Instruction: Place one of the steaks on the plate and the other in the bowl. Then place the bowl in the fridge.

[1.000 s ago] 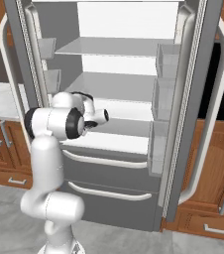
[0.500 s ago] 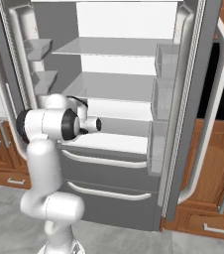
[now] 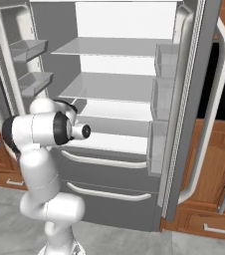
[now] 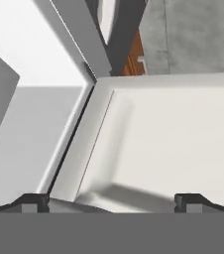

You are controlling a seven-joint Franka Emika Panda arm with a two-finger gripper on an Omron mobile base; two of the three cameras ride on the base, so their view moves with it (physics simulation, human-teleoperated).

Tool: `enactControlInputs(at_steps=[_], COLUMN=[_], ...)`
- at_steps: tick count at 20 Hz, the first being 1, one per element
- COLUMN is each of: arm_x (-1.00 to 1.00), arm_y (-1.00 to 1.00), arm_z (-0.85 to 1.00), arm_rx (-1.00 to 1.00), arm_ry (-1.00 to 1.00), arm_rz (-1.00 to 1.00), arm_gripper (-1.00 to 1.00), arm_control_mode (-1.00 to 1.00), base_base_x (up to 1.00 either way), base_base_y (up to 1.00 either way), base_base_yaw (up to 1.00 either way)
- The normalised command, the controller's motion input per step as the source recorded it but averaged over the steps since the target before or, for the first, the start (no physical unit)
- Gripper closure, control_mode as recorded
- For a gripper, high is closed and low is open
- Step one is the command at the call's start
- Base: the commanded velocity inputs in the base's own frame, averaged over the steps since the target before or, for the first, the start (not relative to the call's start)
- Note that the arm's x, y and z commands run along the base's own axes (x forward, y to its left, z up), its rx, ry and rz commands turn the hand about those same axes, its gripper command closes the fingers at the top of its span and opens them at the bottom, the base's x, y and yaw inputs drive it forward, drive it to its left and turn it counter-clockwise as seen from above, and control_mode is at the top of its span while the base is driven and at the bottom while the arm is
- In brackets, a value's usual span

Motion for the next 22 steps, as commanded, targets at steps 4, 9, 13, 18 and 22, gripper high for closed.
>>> enactControlInputs(at_steps=[4,9,13,18,22], arm_x=[-0.01,0.0,0.0,-0.11,-0.31], arm_y=[0.21,-0.74,-1.0,-0.86,-0.84], arm_z=[0.31,0.04,0.16,0.13,0.37], arm_rx=[-0.1,-0.05,-0.05,-0.53,-0.72], arm_ry=[0.01,0.09,0.07,-0.09,-0.09], arm_rz=[0.0,0.0,0.01,0.2,0.31], arm_gripper=[-1.0,-1.0,-1.0,-1.0,-1.0], arm_control_mode=[-1.0,-1.0,-1.0,-1.0,-1.0], base_base_x=[0.0,0.0,0.0,0.0,0.0], base_base_y=[0.0,0.0,0.0,0.0,0.0], base_base_yaw=[0.0,0.0,0.0,0.0,0.0])
